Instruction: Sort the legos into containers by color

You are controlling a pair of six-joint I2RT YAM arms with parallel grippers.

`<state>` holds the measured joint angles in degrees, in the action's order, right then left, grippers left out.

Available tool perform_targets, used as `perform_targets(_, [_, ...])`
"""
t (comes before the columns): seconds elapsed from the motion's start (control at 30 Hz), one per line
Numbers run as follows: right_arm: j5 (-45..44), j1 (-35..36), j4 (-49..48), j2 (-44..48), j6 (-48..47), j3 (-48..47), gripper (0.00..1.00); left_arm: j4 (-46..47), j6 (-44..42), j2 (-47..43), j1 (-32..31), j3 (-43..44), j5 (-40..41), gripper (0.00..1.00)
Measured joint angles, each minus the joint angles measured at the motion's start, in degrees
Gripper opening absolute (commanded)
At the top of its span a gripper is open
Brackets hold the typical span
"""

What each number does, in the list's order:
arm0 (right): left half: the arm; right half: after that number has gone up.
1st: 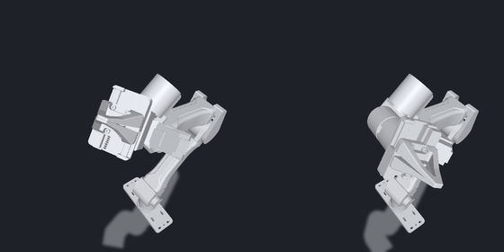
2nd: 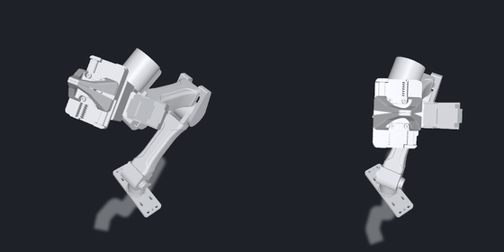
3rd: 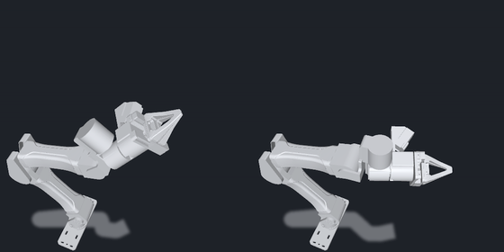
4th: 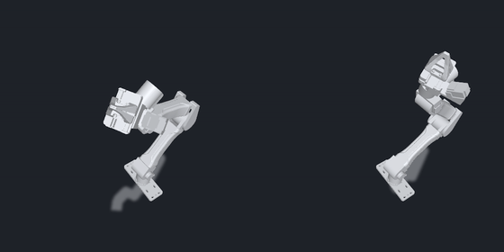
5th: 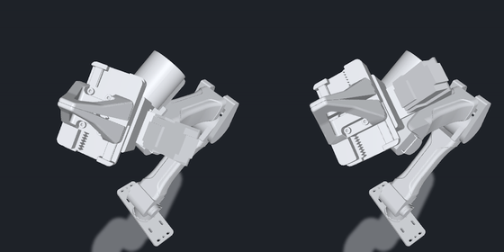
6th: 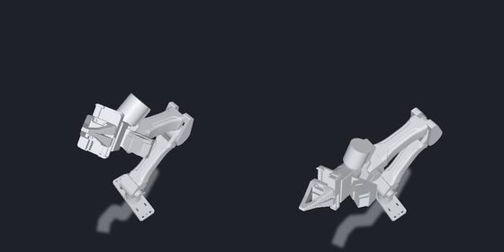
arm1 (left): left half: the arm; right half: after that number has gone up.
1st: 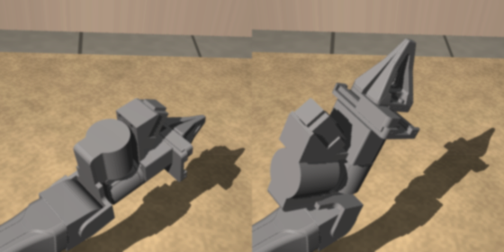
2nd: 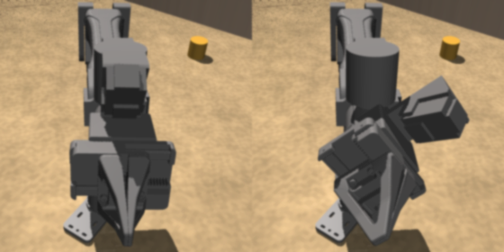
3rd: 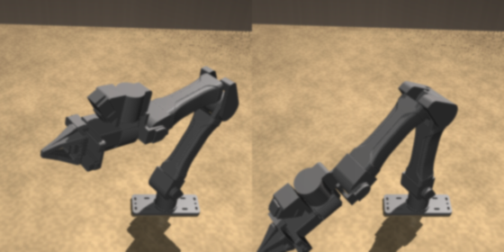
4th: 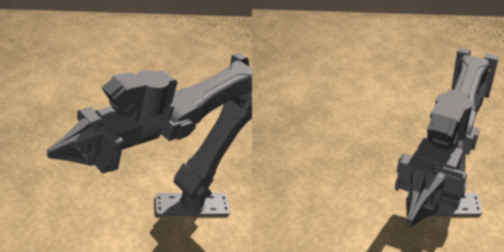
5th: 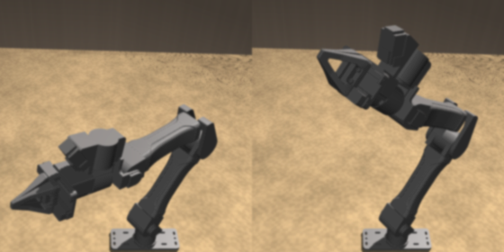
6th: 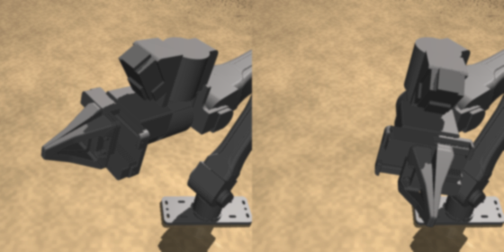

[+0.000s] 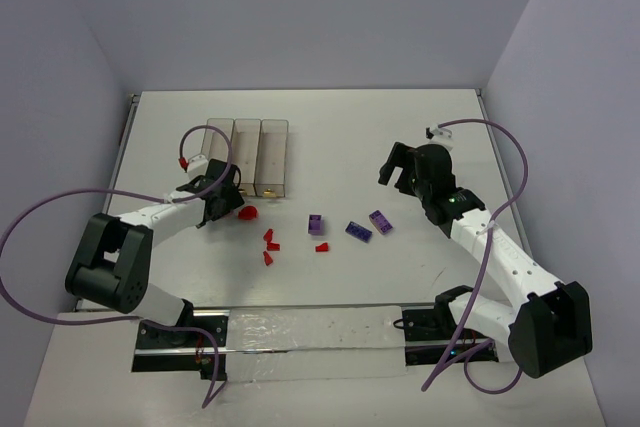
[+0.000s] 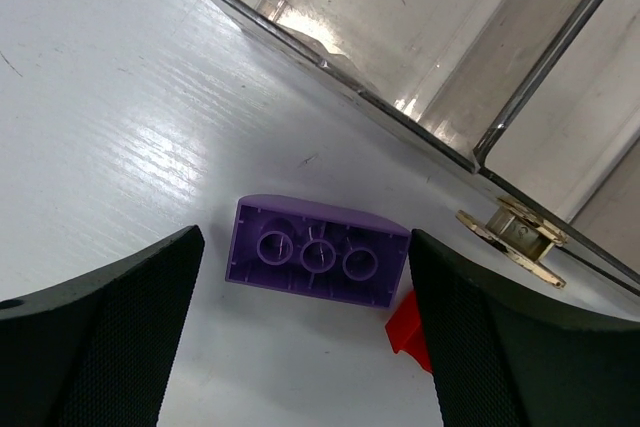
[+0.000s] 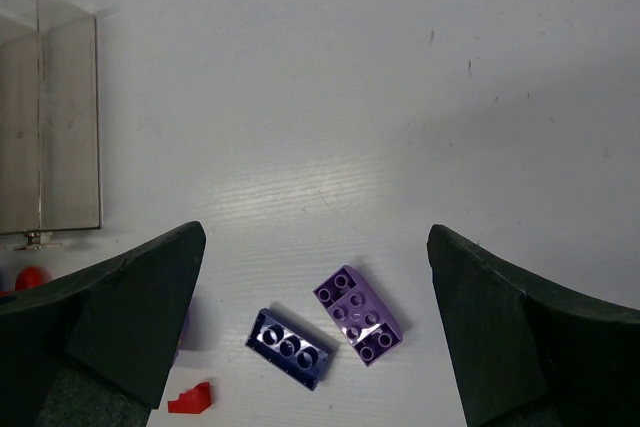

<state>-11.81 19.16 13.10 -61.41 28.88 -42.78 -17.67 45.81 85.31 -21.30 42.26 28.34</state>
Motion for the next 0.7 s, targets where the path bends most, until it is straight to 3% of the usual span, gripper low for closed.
perform_targets(0.47, [-0.02, 0.00, 0.02, 0.03, -0.02, 0.00, 1.00, 1.36, 0.45, 0.13, 0.09, -0.02, -1.78, 0.83])
perform_targets(0.7, [-0.09, 0.00, 0.02, 0.22, -0.02, 0.02, 1.00, 1.64, 0.36, 1.47, 0.09, -0.02, -2.23, 0.71])
